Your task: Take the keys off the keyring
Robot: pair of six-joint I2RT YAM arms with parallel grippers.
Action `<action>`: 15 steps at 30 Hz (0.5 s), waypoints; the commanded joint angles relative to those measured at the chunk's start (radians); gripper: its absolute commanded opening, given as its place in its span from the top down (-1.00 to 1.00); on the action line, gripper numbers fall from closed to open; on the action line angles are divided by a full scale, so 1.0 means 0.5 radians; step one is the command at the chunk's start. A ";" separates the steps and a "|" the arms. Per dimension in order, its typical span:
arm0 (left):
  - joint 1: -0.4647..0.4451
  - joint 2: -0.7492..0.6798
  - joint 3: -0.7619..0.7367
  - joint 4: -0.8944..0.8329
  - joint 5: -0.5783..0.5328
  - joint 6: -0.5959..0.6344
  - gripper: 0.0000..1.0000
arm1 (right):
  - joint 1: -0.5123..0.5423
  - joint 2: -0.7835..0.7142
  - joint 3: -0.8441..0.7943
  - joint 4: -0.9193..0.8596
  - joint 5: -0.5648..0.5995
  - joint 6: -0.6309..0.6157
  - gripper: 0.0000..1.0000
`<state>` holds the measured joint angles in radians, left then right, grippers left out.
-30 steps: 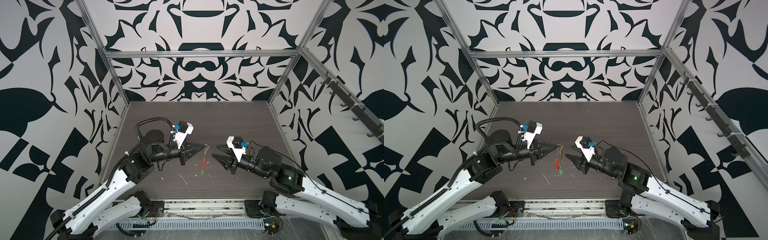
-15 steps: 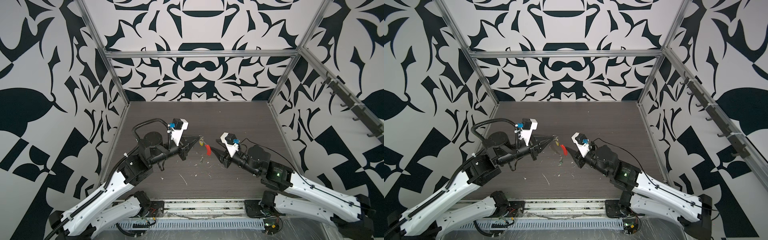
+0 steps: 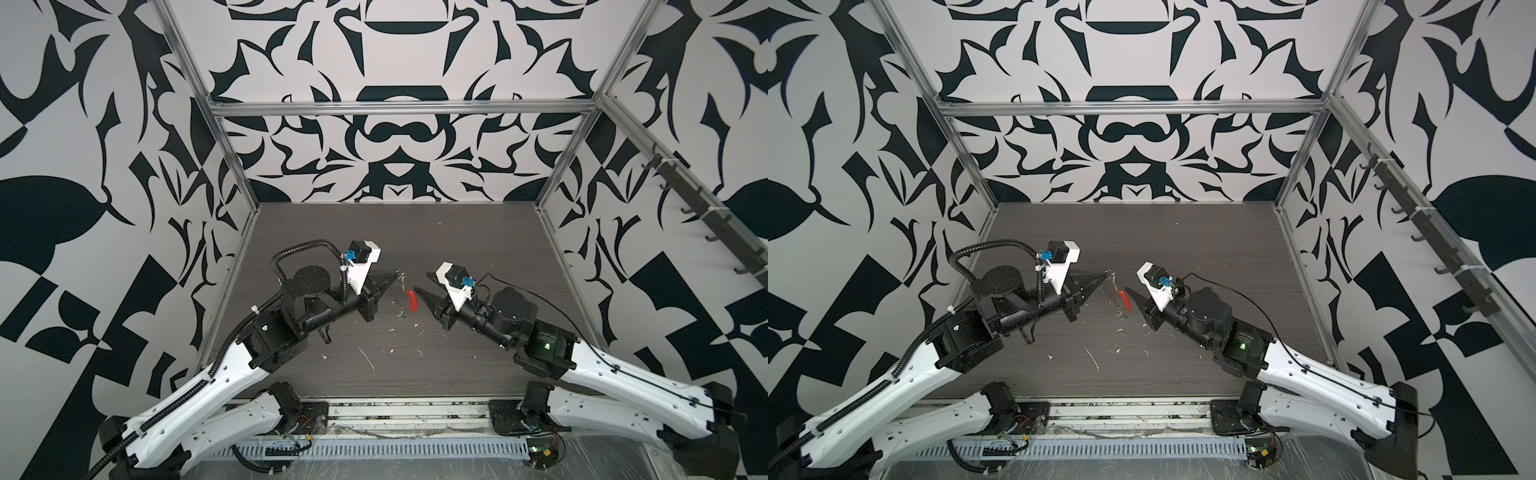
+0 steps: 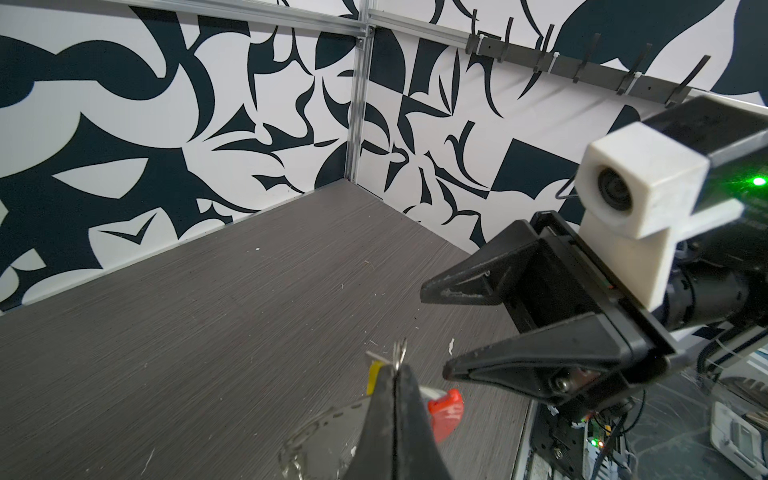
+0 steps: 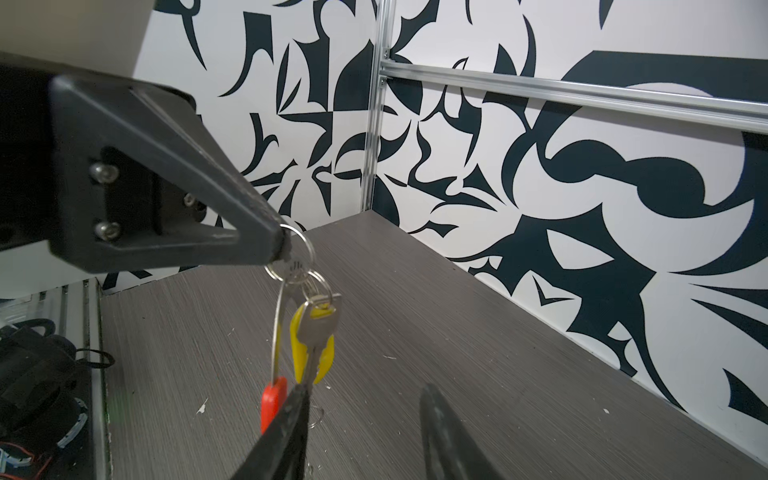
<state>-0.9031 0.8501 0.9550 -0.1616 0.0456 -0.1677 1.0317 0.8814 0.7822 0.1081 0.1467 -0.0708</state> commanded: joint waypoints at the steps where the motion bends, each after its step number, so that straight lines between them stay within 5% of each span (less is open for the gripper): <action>1: -0.016 -0.034 0.008 -0.005 -0.022 0.041 1.00 | -0.014 0.044 0.164 0.044 -0.106 -0.064 0.07; 7: -0.028 -0.037 0.007 -0.026 0.006 0.054 1.00 | -0.178 0.040 0.232 0.031 -0.366 0.012 0.05; 15: -0.032 -0.025 0.023 -0.060 0.094 0.058 1.00 | -0.621 0.133 0.332 -0.013 -1.240 0.326 0.05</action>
<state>-0.9157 0.8471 0.9550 -0.1909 0.0654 -0.1516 0.7586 0.9337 0.8944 0.0849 -0.2569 0.0193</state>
